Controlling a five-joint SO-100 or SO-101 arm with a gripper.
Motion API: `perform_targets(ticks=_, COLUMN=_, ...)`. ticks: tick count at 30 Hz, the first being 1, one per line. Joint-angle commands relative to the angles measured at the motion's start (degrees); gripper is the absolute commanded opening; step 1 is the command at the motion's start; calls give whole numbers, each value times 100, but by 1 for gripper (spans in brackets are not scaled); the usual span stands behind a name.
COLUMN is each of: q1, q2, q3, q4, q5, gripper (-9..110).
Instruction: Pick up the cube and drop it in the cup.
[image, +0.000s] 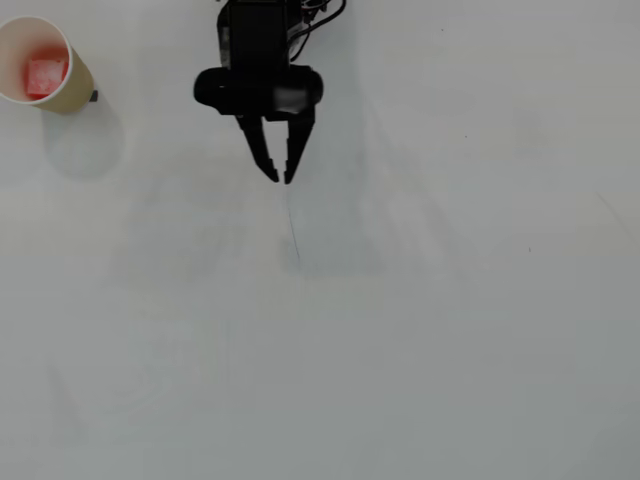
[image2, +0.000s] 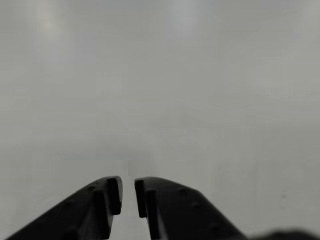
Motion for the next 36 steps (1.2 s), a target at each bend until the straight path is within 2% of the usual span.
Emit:
perform_targets(ticks=1, q1=-220, q2=378, q3=-9, q4=-176, q5=18, gripper=0)
perform_targets(ticks=21, q1=-782, q2=668, q3=1204, q4=-299, q5=9, gripper=1)
perform_targets(ticks=30, q1=-949, q2=668, q3=1494, q4=-114, q5=18, gripper=1)
perform_targets(ticks=36, q1=-1046, q2=677, q3=1494, q4=431, q5=53, gripper=1)
